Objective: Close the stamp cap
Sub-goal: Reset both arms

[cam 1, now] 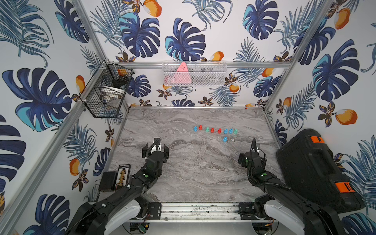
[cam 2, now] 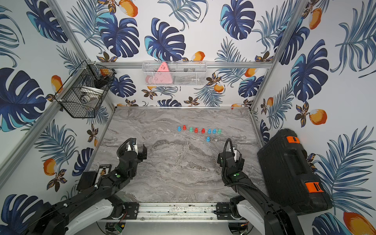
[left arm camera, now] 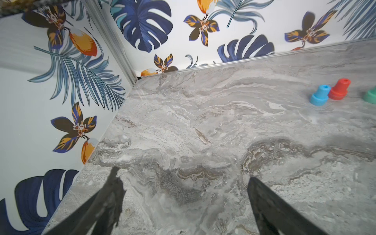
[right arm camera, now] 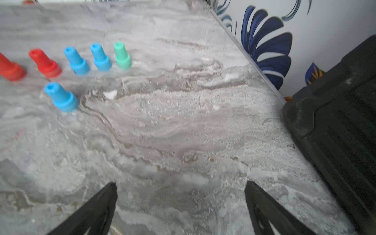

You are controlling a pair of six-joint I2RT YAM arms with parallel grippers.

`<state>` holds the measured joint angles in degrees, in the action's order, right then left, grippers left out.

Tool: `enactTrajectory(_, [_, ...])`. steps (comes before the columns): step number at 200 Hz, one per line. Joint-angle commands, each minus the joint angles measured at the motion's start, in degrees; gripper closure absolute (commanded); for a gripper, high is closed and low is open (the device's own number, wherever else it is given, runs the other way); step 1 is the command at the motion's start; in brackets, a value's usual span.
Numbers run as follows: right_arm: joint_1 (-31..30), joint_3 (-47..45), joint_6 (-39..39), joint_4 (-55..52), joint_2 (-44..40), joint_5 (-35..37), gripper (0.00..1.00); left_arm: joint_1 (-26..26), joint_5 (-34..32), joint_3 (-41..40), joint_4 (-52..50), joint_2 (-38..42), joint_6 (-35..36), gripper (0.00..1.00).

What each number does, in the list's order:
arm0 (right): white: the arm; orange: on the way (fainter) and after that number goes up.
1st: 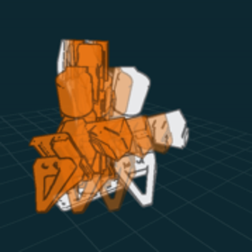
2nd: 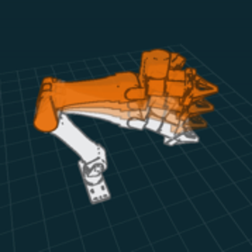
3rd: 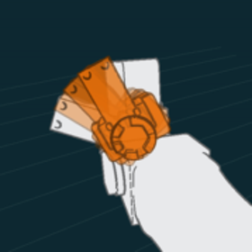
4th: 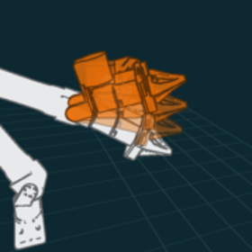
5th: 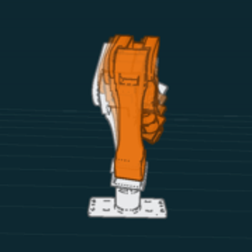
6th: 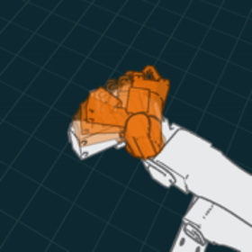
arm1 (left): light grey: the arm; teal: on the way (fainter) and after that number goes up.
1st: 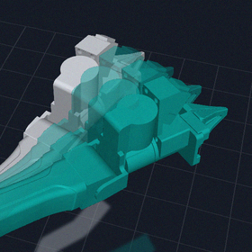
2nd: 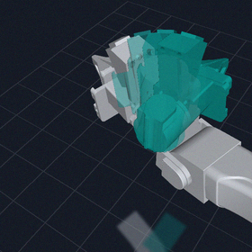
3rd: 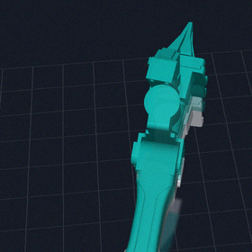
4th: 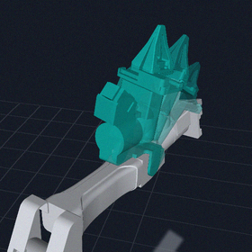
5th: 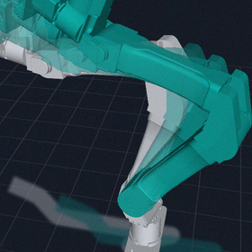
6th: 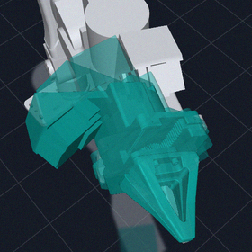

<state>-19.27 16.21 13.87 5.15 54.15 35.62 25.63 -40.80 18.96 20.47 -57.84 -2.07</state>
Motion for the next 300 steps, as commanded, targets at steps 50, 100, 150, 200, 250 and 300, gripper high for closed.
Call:
enactTrajectory(50, [0.1, 1.1, -0.2, 5.7, 3.5, 4.9, 0.00, -6.2, 0.2, -0.3, 14.7, -13.0, -0.1, 0.01])
enactTrajectory(100, [0.1, -1.2, -1.8, 10.5, 1.5, 6.7, 0.00, -8.4, 3.9, 1.6, 21.6, -22.4, 0.4, 0.01])
enactTrajectory(150, [0.1, -2.5, -7.2, 24.4, 7.9, 8.4, 0.00, -9.5, 5.6, 2.5, 28.4, -27.0, 3.5, 0.01])
enactTrajectory(200, [0.1, 1.2, -15.0, 43.0, 25.5, 10.1, 0.00, -12.6, 14.8, 2.3, 36.0, -33.0, 6.7, 0.01])
enactTrajectory(250, [0.1, 0.7, -18.4, 56.2, 32.1, 8.6, 0.00, -16.9, 17.8, 0.4, 39.8, -35.4, 2.3, 0.01])
enactTrajectory(300, [0.5, 2.9, -20.5, 60.7, 37.2, 8.9, 0.00, -17.0, 18.8, 0.1, 43.6, -37.3, 3.4, 0.01])
